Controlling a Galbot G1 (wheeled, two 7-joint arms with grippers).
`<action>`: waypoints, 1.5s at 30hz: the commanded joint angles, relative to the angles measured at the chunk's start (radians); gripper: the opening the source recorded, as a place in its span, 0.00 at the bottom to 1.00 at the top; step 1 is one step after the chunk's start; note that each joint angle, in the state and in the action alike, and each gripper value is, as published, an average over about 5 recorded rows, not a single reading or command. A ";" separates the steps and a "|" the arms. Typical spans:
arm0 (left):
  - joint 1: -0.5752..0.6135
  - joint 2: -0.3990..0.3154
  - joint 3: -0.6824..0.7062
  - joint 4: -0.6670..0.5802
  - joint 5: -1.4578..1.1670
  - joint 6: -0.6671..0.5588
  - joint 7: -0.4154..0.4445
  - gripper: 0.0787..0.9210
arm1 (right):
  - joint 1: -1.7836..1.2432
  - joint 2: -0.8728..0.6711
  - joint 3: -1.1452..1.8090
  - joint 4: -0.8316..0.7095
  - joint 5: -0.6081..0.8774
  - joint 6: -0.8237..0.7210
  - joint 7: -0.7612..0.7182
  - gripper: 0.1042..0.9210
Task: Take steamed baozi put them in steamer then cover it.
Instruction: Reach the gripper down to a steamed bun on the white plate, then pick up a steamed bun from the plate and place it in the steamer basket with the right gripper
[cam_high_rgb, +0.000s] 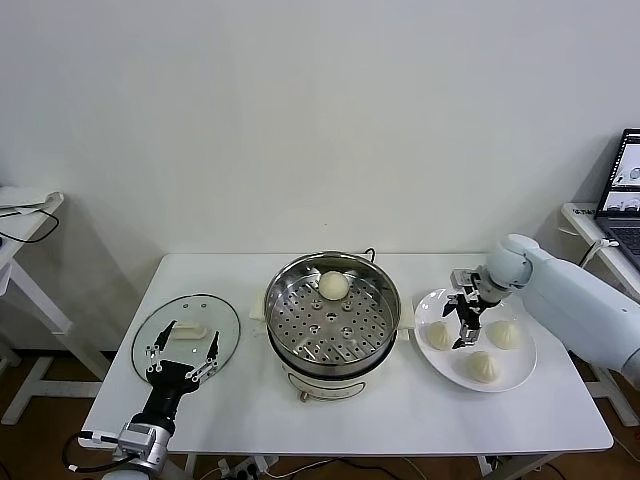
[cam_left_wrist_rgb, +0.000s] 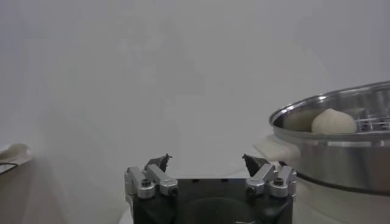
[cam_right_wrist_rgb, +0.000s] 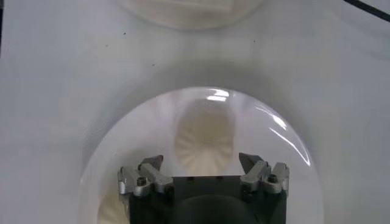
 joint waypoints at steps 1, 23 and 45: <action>0.002 -0.004 0.004 -0.007 0.009 0.001 -0.002 0.88 | -0.021 0.044 0.030 -0.047 -0.044 0.009 0.004 0.88; 0.007 -0.009 0.000 -0.018 0.015 -0.002 -0.009 0.88 | -0.034 0.060 0.039 -0.059 -0.077 0.018 -0.005 0.83; 0.013 -0.012 0.009 -0.062 0.019 0.009 -0.016 0.88 | 0.235 -0.159 -0.230 0.167 0.173 -0.043 -0.049 0.69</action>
